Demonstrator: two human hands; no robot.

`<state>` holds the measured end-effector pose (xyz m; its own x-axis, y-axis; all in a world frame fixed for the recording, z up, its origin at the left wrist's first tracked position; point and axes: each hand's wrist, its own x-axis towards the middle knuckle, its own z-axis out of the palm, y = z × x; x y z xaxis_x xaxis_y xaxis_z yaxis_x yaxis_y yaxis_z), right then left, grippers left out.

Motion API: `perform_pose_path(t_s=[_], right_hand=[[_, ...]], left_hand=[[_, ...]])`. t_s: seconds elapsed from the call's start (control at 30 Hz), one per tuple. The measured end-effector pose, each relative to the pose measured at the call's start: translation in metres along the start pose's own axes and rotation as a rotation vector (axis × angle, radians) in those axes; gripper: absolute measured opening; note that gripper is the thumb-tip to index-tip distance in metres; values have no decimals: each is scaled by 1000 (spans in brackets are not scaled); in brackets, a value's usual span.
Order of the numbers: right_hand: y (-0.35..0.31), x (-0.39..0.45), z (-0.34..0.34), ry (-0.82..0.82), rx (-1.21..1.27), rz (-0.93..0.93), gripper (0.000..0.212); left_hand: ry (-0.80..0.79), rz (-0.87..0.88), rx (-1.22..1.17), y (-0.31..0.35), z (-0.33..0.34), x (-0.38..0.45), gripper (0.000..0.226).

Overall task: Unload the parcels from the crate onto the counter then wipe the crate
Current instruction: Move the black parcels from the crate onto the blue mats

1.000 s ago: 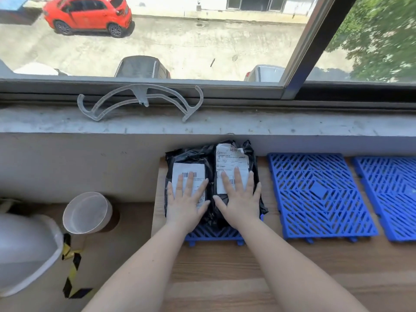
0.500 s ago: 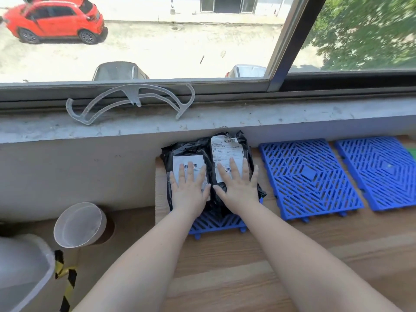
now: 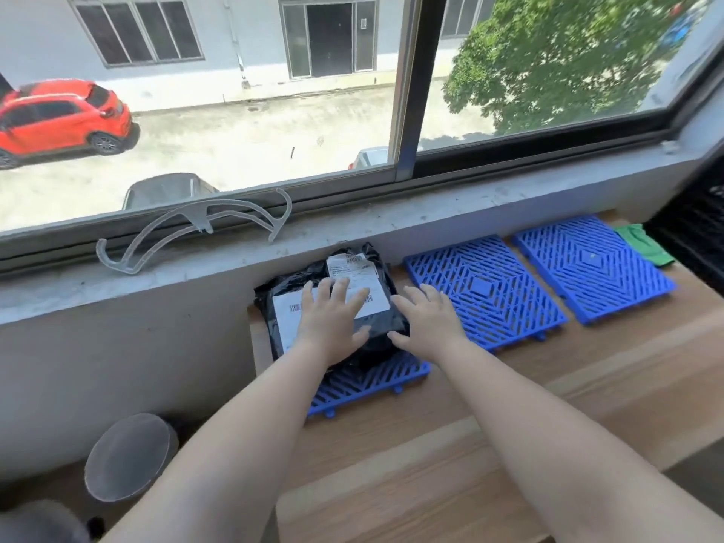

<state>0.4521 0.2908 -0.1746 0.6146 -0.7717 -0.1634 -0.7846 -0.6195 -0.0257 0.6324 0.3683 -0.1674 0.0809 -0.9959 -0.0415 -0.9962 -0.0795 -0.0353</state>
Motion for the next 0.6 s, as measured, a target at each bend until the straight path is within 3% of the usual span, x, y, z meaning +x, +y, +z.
perform_pose_path(t_s=[0.27, 0.6], right_hand=[[109, -91, -19, 45, 37, 181, 84], [322, -308, -36, 134, -45, 454, 76]], left_hand=[[81, 174, 30, 136, -29, 25, 75], [87, 432, 15, 437, -70, 15, 78]])
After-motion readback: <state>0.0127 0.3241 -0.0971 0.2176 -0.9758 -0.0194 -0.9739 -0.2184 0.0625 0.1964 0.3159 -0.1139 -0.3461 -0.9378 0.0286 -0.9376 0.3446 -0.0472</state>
